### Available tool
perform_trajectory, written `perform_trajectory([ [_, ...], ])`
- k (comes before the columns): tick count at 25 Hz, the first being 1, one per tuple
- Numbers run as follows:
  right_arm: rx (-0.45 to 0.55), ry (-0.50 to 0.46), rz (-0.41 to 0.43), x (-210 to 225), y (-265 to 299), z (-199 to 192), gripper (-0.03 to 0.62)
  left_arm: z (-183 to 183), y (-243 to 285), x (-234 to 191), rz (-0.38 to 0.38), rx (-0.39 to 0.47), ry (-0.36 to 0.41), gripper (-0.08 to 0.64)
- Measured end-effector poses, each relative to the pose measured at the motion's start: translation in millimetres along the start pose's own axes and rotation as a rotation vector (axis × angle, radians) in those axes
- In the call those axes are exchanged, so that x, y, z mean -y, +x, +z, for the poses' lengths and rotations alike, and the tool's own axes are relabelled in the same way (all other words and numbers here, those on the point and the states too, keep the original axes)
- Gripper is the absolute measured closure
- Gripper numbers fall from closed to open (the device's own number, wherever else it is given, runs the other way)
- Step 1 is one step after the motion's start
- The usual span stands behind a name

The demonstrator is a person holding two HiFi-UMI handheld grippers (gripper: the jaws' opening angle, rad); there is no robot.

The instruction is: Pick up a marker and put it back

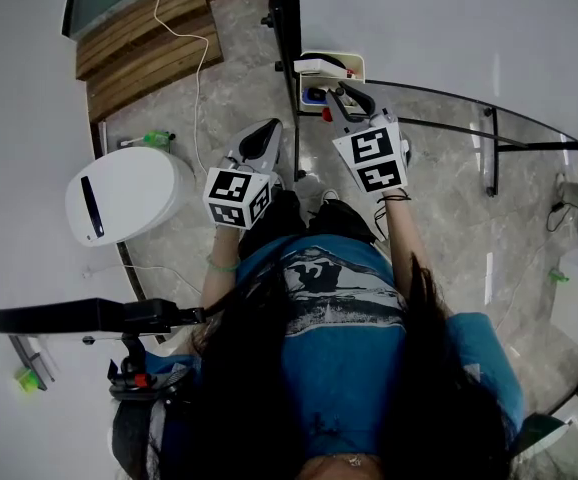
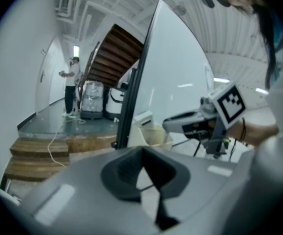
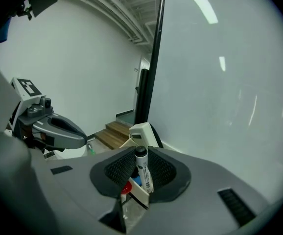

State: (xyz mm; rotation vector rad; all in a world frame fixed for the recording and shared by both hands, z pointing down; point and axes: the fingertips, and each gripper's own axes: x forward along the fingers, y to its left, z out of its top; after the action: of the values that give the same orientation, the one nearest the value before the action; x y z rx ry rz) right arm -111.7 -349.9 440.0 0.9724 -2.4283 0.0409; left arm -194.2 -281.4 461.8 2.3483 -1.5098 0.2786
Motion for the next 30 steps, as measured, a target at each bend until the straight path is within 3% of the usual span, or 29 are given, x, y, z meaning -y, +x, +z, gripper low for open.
perform_trajectory([
  [10, 0.005, -0.032, 0.019, -15.8, 26.0, 4.3, 0.509, -2.8, -10.7, -16.6, 0.03, 0.003, -0.022, 0.558],
  [16, 0.017, 0.019, 0.129, -39.0, 34.0, 6.6, 0.508, -5.5, -15.6, -22.4, 0.052, 0.001, -0.034, 0.558],
  [21, 0.033, 0.026, 0.155, -45.5, 30.0, 8.6, 0.508, -6.2, -16.9, -19.7, 0.063, -0.001, -0.036, 0.558],
  [30, 0.194, 0.313, 0.25, -42.0, -15.8, 17.0, 0.508, -12.1, -18.8, 2.5, 0.108, -0.005, -0.045, 0.558],
])
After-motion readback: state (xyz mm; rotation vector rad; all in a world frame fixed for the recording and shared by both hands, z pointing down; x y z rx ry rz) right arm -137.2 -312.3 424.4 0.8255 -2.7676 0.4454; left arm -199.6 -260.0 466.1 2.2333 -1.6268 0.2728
